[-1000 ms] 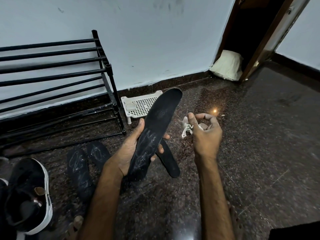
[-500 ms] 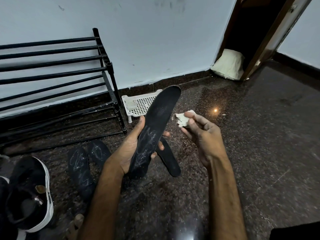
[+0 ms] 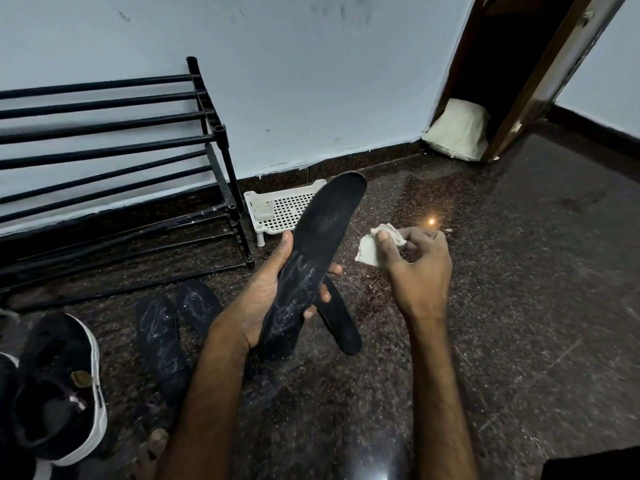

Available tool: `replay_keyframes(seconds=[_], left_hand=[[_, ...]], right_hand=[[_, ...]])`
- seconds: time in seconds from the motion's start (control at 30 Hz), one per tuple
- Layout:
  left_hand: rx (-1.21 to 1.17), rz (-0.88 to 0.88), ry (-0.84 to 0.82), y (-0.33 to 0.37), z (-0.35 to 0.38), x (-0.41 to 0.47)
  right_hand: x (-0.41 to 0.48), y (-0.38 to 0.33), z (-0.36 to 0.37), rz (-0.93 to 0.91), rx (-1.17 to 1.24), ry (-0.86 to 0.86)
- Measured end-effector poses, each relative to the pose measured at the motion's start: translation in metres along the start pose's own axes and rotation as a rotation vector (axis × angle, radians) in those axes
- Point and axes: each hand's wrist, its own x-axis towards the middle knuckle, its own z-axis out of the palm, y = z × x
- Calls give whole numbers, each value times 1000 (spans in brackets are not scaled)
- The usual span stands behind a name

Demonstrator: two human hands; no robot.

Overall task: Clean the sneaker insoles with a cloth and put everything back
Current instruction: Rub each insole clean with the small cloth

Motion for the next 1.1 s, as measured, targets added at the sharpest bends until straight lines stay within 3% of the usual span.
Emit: replay_keyframes(seconds=[0.17,0.4,0.57,0.6,0.8,1.1], left_hand=[[41,-44,24,1,8,-1],[-30,-128,30,2,15,-3],[-52,-109,36,0,9,-3],[-56,-100,36,-1,9,-3],[-64,-74,38,-4,12,1],[-72,-138,9,-4,15,2]], right_hand=[[2,-29,20,-187,-129,82],[-5,-30,40,-360,-149,-34],[-2,-35,20,-341,-104,-488],[-1,-34,15,-317,-97,-503],[9,-34,3,-223,-65,-113],[-1,-45,27,-306,-196,-215]])
